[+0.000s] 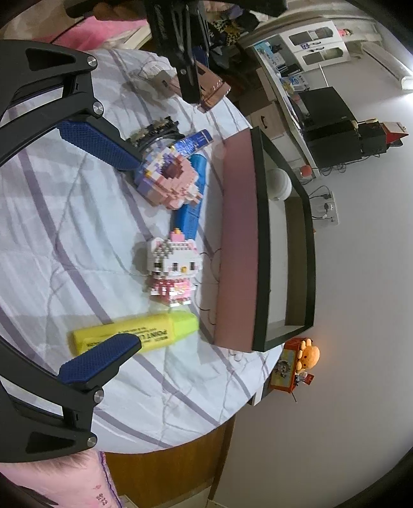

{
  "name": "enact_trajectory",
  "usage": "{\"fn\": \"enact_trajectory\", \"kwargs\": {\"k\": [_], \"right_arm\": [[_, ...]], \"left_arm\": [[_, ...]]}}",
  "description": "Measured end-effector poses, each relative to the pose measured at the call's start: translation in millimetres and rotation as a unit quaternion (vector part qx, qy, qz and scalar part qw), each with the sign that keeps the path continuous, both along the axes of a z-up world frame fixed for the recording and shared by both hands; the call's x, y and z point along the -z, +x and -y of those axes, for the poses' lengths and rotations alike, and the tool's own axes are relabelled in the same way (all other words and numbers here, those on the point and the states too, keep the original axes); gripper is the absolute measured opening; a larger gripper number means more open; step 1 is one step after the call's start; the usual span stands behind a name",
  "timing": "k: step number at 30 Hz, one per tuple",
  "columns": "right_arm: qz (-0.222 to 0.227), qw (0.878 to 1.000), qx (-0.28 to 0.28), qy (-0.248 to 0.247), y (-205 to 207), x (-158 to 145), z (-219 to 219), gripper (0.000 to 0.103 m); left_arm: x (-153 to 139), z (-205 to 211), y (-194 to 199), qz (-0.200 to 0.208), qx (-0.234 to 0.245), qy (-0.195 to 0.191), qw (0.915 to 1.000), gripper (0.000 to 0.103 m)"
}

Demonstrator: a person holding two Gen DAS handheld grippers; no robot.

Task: Organize rigid objects
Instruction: 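Hold the canister in the left gripper while the right gripper grasps the pink lego donut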

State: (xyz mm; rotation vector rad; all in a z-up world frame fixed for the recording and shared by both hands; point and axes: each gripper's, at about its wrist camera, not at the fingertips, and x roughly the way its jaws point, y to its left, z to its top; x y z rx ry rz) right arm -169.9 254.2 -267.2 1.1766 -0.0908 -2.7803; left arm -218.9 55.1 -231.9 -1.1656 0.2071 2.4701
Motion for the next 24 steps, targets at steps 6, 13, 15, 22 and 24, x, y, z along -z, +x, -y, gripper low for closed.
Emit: {"fn": "enact_trajectory", "kwargs": {"k": [6, 13, 15, 22, 24], "right_arm": [[-0.004, 1.000, 0.009, 0.004, 13, -3, -3, 0.103], [-0.006, 1.000, 0.025, -0.001, 15, -3, 4, 0.103], [-0.007, 0.999, 0.026, -0.021, 10, -1, 9, 0.103], [0.006, 0.999, 0.011, -0.041, -12, 6, 44, 0.101], [0.009, 0.999, 0.004, -0.040, -19, 7, 54, 0.099]], "left_arm": [[1, -3, 30, 0.001, 0.016, 0.003, 0.9999, 0.048], [8, 4, 46, 0.009, 0.018, 0.003, 0.9998, 0.048], [8, 10, 47, 0.008, 0.013, 0.007, 0.9999, 0.048], [15, 23, 51, 0.016, 0.013, 0.018, 0.9996, 0.048], [17, 29, 51, 0.020, 0.012, 0.025, 0.9994, 0.048]]}}
